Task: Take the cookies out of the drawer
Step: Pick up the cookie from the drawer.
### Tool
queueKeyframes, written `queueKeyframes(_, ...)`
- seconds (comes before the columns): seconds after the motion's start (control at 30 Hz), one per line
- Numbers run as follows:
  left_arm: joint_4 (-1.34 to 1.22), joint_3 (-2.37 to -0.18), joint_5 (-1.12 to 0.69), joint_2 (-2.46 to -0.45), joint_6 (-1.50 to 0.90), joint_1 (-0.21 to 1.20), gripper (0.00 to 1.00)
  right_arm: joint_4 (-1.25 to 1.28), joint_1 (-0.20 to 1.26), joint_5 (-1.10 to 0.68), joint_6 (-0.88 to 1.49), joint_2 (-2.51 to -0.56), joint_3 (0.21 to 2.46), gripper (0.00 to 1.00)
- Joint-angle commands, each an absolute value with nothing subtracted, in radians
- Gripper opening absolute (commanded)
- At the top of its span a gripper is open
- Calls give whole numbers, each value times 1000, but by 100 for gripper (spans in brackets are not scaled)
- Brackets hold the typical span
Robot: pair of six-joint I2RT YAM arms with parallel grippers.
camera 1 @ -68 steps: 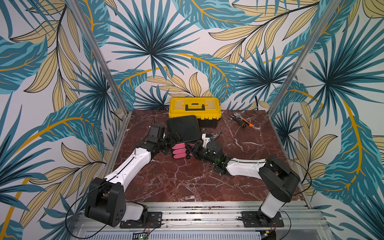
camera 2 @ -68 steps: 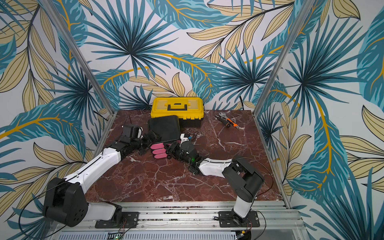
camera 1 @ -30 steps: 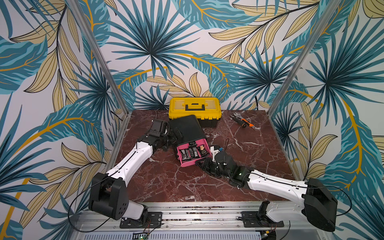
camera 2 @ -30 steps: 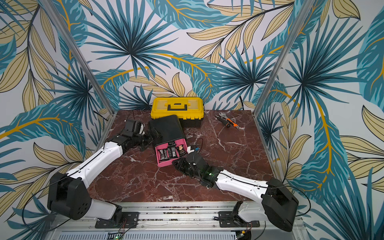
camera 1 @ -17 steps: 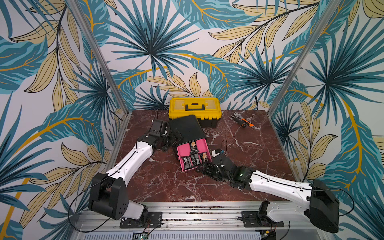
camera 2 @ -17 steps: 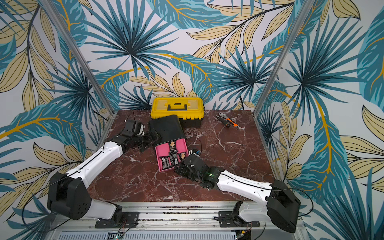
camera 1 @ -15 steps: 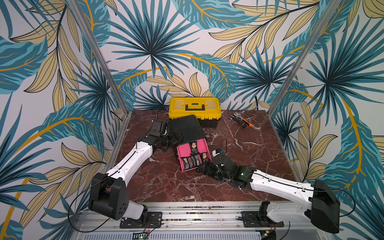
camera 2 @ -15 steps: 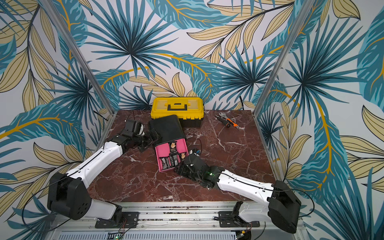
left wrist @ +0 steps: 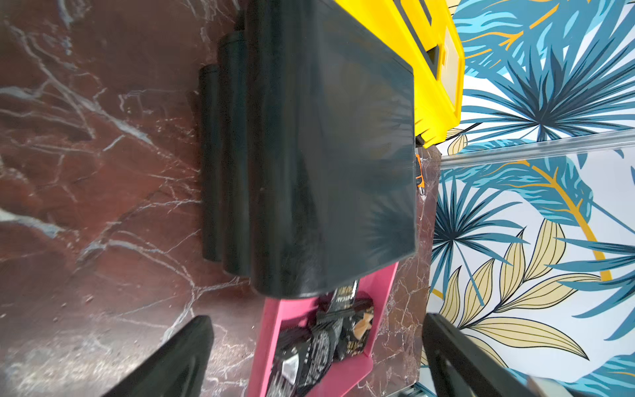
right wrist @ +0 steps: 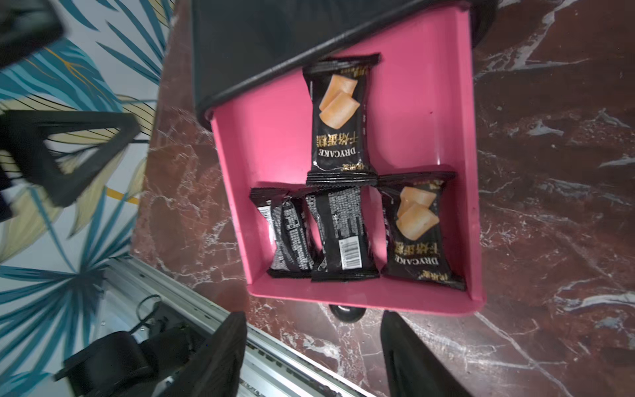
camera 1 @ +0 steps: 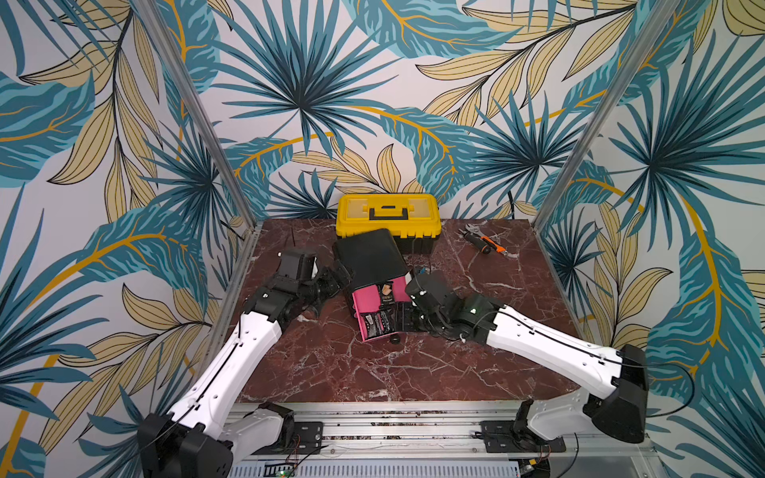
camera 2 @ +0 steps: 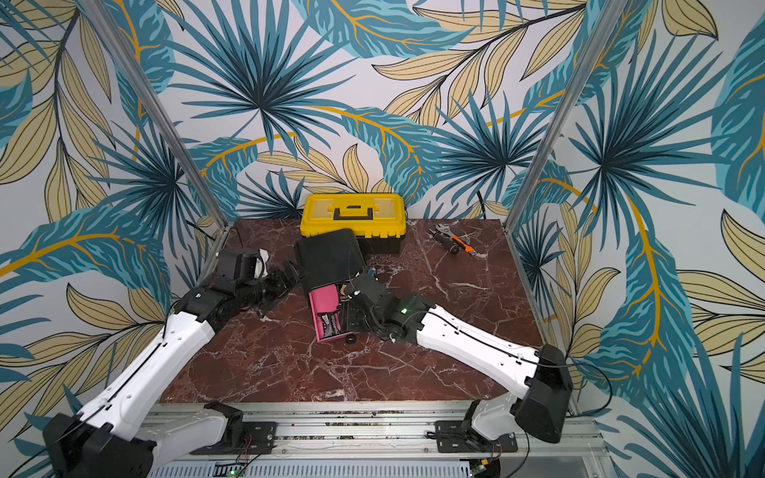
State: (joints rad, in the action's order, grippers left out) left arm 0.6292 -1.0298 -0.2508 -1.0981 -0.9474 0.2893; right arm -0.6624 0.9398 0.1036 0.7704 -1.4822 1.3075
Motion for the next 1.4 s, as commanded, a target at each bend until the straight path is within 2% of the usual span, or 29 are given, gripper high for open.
queueKeyframes(0.0, 710, -936, -231, -1020, -984, 296, 100, -776, 943, 92, 674, -1563, 1357, 66)
queueKeyframes(0.3, 745, -796, -221, -852, -1068, 298, 100, -811, 943, 127, 613, -1707, 1461, 62)
queueKeyframes(0.4, 748, -801, -222, -860, -1065, 299, 100, -818, 942, 140, 601, -1737, 1479, 60)
queueKeyframes(0.83, 758, -869, -222, -940, -1021, 304, 100, -818, 944, 164, 572, -1762, 1478, 40)
queueKeyframes(1.27, 734, -885, -236, -952, -1023, 314, 100, -775, 943, 166, 606, -1775, 1454, 37)
queueKeyframes(1.37, 730, -881, -232, -943, -1028, 327, 100, -766, 944, 170, 613, -1782, 1455, 31)
